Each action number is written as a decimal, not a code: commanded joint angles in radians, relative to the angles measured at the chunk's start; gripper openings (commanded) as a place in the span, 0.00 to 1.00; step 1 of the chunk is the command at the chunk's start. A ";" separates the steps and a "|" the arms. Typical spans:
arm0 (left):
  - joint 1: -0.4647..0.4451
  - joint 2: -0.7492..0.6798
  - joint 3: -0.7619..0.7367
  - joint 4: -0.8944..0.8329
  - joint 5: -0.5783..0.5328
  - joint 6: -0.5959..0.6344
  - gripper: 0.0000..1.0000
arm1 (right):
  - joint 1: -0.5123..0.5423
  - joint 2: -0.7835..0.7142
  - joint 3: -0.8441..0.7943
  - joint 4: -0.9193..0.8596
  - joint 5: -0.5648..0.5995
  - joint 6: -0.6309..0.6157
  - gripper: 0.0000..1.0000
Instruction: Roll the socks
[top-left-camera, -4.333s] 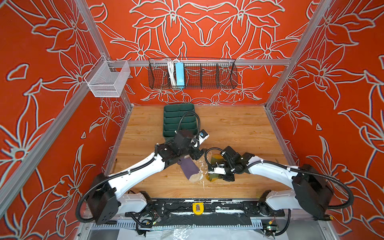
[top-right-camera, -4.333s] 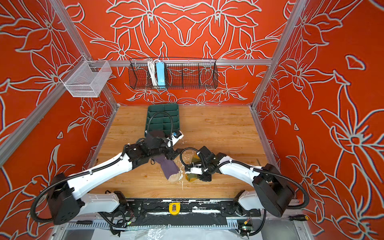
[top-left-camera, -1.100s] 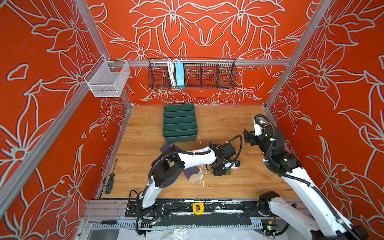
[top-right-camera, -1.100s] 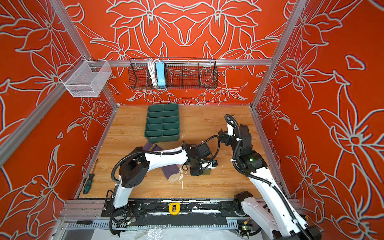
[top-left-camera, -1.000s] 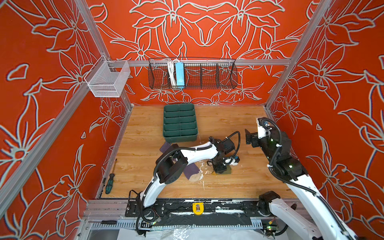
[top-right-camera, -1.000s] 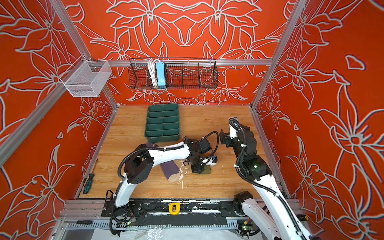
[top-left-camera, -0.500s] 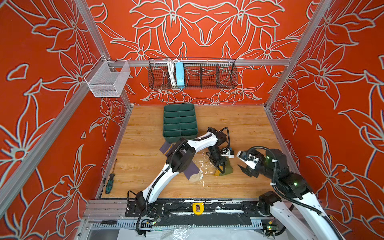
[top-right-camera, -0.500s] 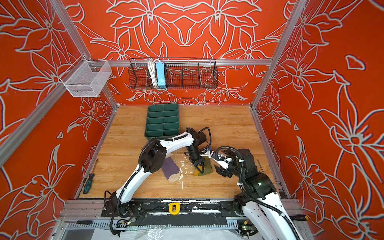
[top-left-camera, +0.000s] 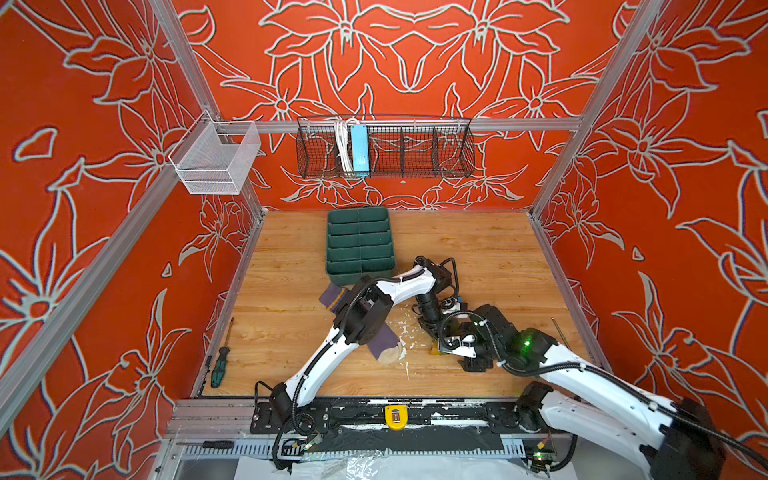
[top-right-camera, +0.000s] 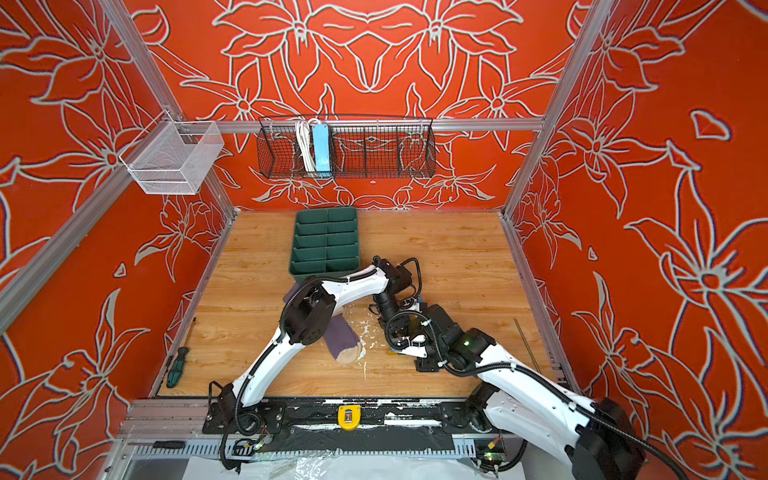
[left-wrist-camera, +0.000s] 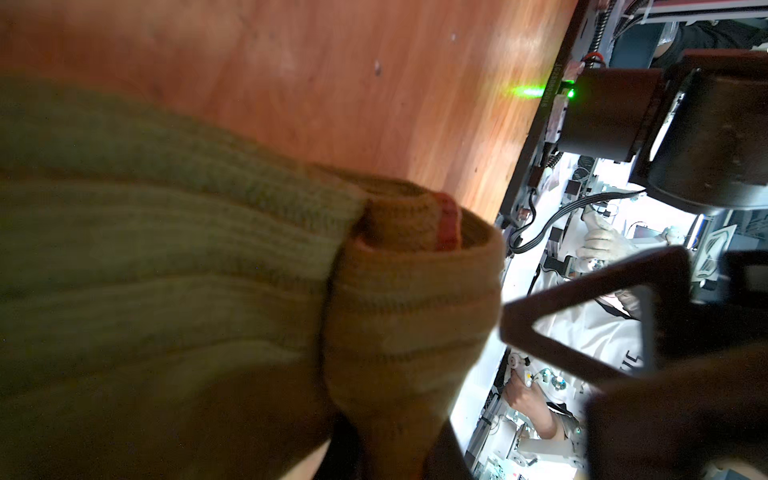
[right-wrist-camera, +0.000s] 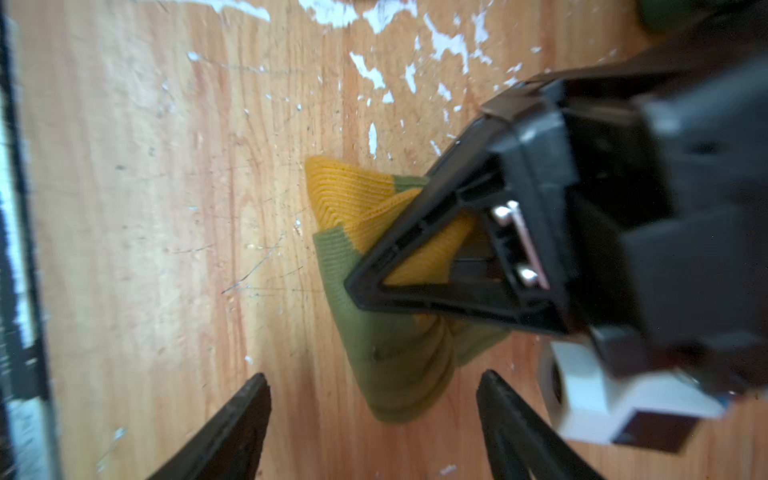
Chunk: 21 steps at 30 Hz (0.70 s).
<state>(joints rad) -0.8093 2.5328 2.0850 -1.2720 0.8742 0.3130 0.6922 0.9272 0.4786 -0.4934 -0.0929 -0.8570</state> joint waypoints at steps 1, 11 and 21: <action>-0.018 0.061 -0.052 -0.001 -0.116 -0.008 0.14 | 0.005 0.043 -0.051 0.163 0.042 -0.028 0.81; -0.011 0.059 -0.045 0.003 -0.105 0.022 0.20 | 0.028 0.256 -0.018 0.245 0.055 -0.005 0.55; 0.064 -0.085 -0.154 0.157 -0.032 -0.031 0.28 | 0.084 0.193 -0.074 0.180 0.019 -0.002 0.00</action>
<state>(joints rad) -0.7700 2.4805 1.9766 -1.2179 0.9161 0.3157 0.7551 1.1267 0.4500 -0.2893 -0.0261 -0.8612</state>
